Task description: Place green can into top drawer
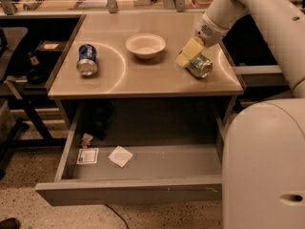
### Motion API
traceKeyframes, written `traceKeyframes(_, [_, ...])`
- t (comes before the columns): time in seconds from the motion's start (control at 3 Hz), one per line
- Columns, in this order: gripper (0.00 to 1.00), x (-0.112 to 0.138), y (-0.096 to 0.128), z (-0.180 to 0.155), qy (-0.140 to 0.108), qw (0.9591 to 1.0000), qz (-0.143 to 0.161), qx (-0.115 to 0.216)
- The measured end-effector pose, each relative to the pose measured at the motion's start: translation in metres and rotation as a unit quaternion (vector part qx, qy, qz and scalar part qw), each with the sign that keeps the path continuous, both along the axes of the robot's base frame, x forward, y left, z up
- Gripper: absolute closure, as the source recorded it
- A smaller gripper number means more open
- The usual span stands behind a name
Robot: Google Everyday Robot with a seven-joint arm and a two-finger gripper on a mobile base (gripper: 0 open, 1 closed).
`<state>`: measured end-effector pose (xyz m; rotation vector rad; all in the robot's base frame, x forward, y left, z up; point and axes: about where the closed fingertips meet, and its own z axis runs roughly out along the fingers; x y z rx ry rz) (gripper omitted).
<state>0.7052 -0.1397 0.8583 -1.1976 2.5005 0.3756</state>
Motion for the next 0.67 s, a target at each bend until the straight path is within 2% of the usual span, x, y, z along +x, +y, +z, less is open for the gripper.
traceKeyframes(0.33, [0.00, 0.0168, -0.0066, -0.0227, 0.010, 0.9999, -0.004, -0.006])
traceKeyframes(0.67, [0.00, 0.0217, -0.0094, -0.0290, 0.010, 0.9999, -0.008, -0.010])
